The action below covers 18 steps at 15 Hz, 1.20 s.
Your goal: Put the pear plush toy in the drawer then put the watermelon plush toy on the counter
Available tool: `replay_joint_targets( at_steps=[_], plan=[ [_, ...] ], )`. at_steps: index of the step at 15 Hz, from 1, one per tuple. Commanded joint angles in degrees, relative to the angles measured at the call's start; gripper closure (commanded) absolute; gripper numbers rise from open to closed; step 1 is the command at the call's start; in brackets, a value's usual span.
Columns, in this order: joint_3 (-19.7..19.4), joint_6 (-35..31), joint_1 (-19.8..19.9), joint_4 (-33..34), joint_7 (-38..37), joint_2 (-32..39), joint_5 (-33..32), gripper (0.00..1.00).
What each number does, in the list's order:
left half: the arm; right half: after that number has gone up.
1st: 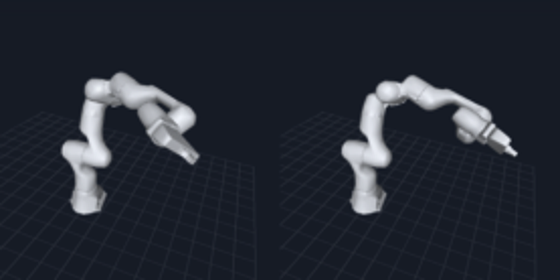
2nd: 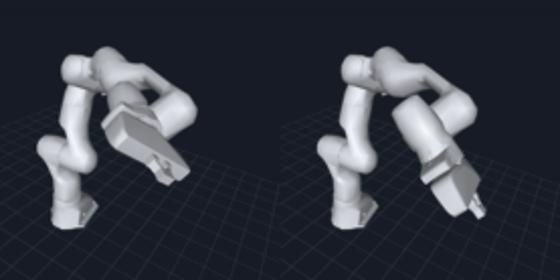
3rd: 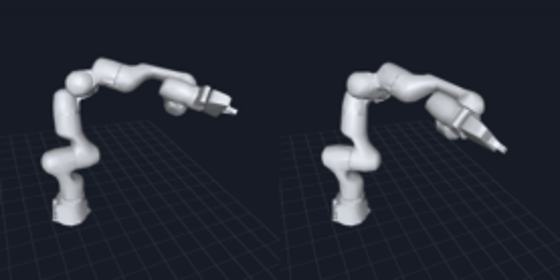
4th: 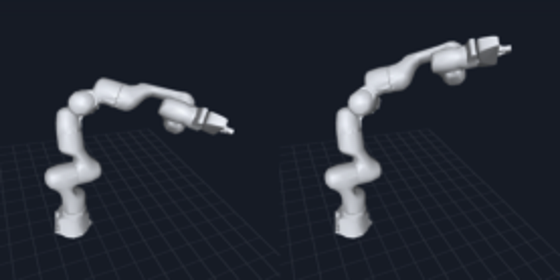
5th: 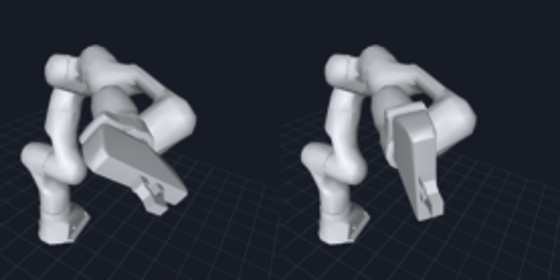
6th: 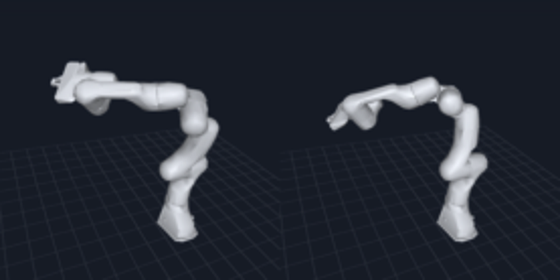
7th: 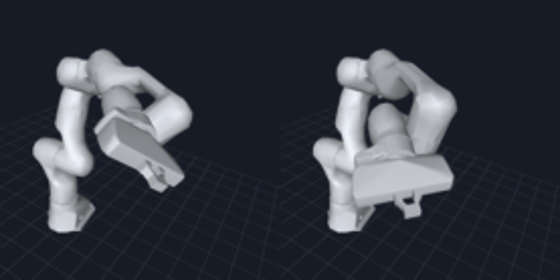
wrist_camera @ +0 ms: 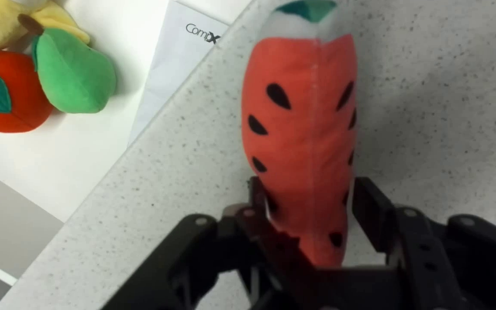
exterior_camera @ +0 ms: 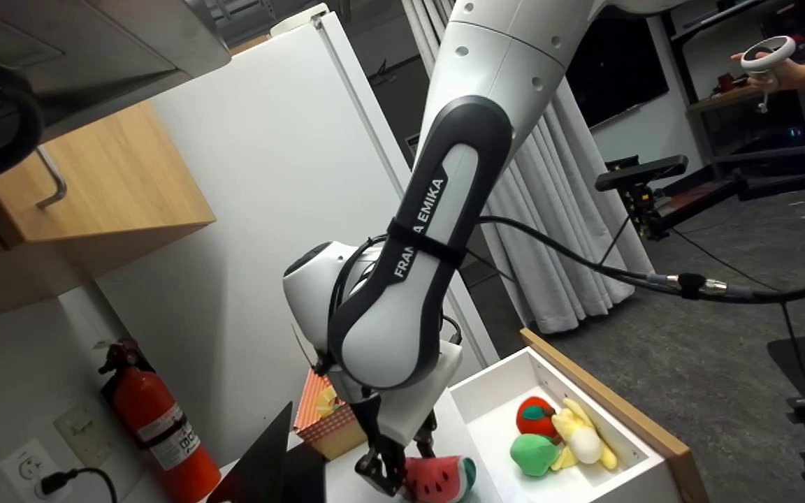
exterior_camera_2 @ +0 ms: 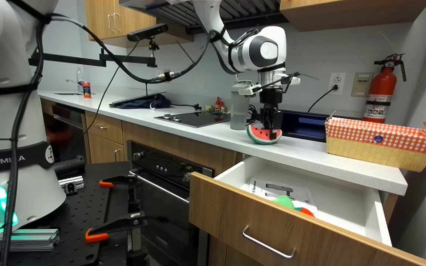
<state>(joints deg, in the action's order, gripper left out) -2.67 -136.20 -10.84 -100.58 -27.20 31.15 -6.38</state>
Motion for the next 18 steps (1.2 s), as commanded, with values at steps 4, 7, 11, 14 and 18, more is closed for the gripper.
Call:
replay_joint_targets(
  at_steps=[4,7,11,14,18],
  plan=[
    [-1.13,1.06,-0.59,2.93,-0.74,1.86,-0.37,0.00],
    [-0.98,1.77,0.17,3.38,0.33,1.56,0.48,0.00],
    [-0.65,1.62,1.07,1.85,1.34,-0.71,1.40,0.00],
    [-0.12,1.59,2.20,0.35,2.85,-2.92,2.33,0.00],
    [0.41,1.95,3.90,-1.75,6.06,-5.93,3.76,0.00]
  ],
)
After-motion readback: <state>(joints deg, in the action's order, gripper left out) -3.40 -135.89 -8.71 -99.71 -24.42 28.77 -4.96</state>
